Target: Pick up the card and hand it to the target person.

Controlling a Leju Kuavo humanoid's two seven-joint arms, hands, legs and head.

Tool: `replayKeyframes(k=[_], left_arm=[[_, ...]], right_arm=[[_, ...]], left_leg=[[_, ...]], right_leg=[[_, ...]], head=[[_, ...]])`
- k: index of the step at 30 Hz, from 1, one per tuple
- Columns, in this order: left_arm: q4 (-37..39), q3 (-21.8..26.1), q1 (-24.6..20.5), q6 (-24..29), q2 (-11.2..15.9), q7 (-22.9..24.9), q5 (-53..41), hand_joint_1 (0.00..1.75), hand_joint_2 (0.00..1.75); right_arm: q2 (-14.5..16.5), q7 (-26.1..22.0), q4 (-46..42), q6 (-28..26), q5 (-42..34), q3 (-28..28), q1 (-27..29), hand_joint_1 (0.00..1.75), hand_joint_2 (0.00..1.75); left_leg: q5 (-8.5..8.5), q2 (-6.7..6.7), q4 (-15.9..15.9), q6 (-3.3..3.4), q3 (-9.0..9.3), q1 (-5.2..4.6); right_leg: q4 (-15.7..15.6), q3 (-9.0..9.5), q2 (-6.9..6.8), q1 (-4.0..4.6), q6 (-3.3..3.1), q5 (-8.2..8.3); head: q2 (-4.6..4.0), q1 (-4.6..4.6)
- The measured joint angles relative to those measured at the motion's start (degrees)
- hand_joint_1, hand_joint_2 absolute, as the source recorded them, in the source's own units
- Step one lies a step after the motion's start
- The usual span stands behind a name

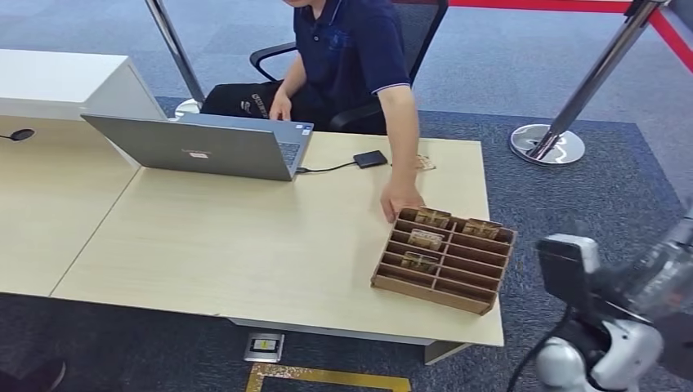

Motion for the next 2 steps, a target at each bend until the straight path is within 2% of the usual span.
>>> replayKeyframes(k=[1,2], left_arm=[[0.00,0.00,0.01,-0.02,-0.05,-0.03,0.06,0.00,0.00],[0.00,0.00,-0.02,-0.03,-0.09,-0.05,0.10,0.00,0.00]], right_arm=[[1.07,-4.26,-4.22,-0.26,-3.62,-4.00,3.22,0.00,0.00],[1.60,-6.30,-5.96,-0.31,-5.33,-5.66,4.80,0.00,0.00]], left_leg=[[-0.03,0.02,0.00,0.01,0.02,0.00],[-0.04,0.01,0.00,0.02,0.04,0.00]], right_leg=[[-0.01,0.00,0.01,0.00,-0.01,-0.04],[-0.02,0.01,0.01,0.00,-0.02,-0.06]], head=[[0.00,0.00],[0.00,-0.01]])
